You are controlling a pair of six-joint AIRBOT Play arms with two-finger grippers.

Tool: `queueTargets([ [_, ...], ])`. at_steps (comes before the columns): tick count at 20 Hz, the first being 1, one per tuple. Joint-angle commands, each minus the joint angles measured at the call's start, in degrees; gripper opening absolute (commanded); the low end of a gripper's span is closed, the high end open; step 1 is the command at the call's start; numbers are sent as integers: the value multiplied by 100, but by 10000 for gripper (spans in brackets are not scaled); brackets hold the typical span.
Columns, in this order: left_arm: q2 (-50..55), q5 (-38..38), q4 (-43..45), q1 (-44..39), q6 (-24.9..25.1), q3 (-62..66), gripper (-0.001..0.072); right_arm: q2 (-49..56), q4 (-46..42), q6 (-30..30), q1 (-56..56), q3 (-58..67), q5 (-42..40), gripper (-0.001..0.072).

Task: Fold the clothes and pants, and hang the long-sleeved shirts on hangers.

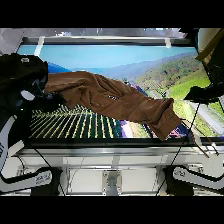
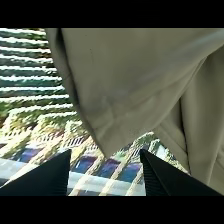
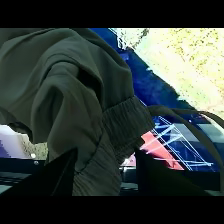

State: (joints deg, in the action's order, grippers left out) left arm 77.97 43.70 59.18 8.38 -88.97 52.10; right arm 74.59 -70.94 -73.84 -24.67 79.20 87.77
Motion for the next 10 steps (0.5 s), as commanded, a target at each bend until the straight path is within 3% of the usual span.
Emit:
queueTargets([
  [1,459,-533,-520,-199,70,-55,469,4,177,7,7,-13,-76,409],
  [4,588,-1169,-1237,-374,531,-55,469,4,181,7,7,-13,-81,410],
  [7,638,-1668,-1296,-472,588,-55,459,4,216,7,7,-13,-81,409],
  [8,664,-1725,-1296,-470,588,-55,309,4,219,4,7,-13,-74,409],
  [9,673,-1773,-1294,-468,590,-55,61,4,219,4,7,-13,-72,410],
  [10,660,-1816,-1294,-459,590,-39,15,4,219,4,7,-13,-57,409],
])
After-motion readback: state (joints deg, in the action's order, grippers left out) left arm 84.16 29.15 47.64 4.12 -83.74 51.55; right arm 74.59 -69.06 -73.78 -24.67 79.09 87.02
